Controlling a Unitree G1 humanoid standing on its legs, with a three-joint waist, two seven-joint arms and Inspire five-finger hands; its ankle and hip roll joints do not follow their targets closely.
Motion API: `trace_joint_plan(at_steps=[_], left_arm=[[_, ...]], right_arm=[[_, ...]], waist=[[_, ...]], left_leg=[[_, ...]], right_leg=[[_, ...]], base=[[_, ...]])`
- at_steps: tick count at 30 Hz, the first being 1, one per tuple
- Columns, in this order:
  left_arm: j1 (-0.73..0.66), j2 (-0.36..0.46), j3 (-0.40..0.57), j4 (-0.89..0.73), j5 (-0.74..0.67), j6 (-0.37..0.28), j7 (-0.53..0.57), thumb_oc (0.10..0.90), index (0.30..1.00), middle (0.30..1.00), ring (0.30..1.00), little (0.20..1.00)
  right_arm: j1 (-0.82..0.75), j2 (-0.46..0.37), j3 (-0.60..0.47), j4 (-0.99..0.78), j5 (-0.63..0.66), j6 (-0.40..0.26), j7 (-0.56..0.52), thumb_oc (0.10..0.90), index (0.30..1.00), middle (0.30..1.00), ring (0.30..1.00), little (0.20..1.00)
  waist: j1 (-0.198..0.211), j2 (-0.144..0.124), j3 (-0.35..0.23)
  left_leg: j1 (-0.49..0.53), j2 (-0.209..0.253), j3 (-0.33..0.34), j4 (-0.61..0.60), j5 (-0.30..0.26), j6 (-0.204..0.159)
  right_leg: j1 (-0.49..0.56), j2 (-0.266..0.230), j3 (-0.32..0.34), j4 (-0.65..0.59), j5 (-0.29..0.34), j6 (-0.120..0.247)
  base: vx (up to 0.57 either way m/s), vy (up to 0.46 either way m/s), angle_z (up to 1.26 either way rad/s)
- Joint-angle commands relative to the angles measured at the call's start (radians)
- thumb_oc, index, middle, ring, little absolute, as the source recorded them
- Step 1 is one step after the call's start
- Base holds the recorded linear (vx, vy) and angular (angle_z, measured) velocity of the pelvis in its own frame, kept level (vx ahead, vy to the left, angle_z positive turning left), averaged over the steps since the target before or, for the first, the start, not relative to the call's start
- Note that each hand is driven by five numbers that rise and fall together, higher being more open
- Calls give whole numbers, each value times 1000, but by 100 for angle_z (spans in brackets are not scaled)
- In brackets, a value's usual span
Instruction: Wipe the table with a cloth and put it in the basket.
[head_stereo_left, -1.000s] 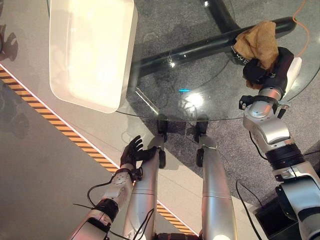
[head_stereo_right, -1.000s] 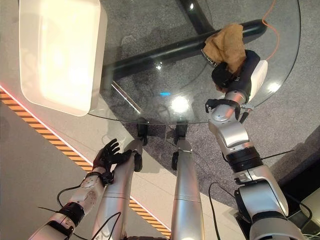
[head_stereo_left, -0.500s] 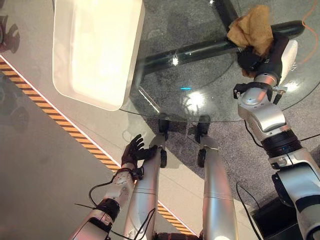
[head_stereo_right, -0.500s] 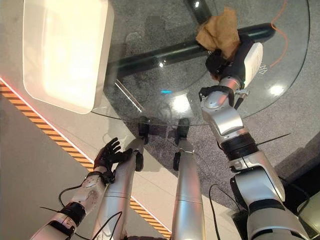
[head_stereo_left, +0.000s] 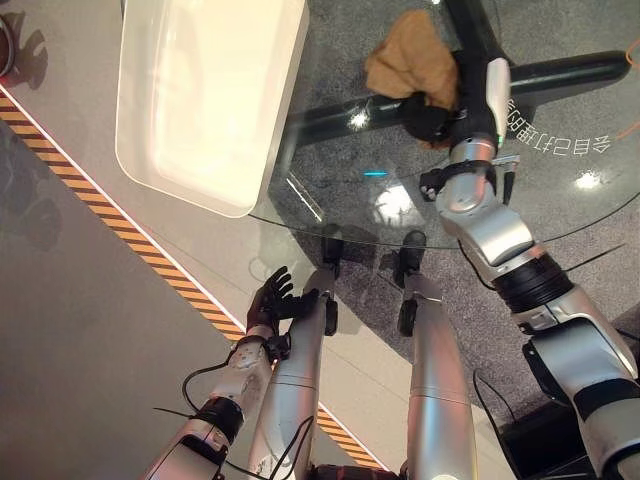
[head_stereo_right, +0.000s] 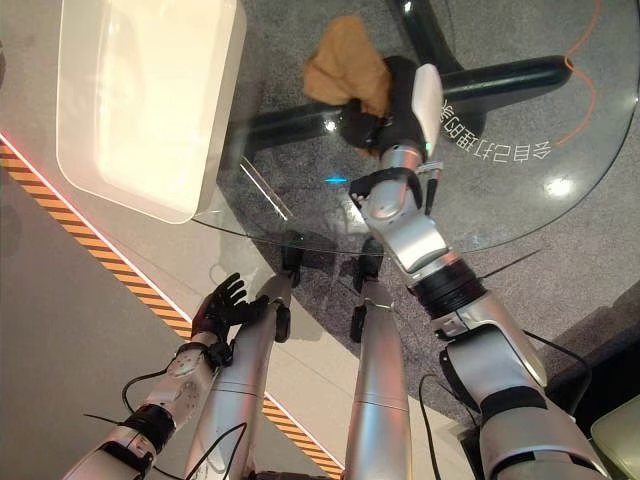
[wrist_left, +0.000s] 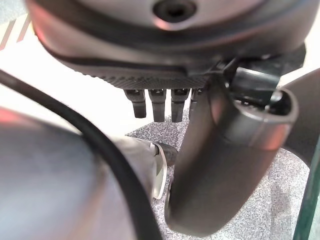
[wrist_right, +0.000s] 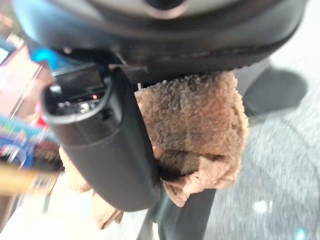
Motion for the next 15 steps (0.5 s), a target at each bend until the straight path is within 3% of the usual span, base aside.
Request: trace_joint_plan(at_steps=[1, 7, 15], left_arm=[[155, -34, -24, 36, 46, 14, 8, 800, 900, 900, 900, 900], [154, -39, -35, 41, 49, 5, 9, 800, 900, 900, 900, 900], [143, -32, -44, 46, 41, 4, 16, 800, 900, 900, 900, 900]], right_arm=[[25, -6, 18, -119, -104, -50, 79, 100, 300, 300, 300, 200], [77, 23, 92, -110, -163, -40, 157, 100, 300, 300, 300, 200], [87, 26, 123, -104, -166, -49, 163, 100, 300, 300, 300, 200]], waist=[[-3, 50, -19], [-4, 45, -19], [-7, 44, -19]], left_leg=[[16, -64, 17, 14, -63, 48], [9, -62, 19, 13, -57, 44], [9, -59, 19, 15, -58, 41]], right_leg=[[11, 51, -23, -82, 56, 22], [7, 48, -29, -87, 59, 22], [9, 46, -31, -90, 59, 23]], base=[[11, -28, 12], [4, -17, 2], [3, -12, 1]])
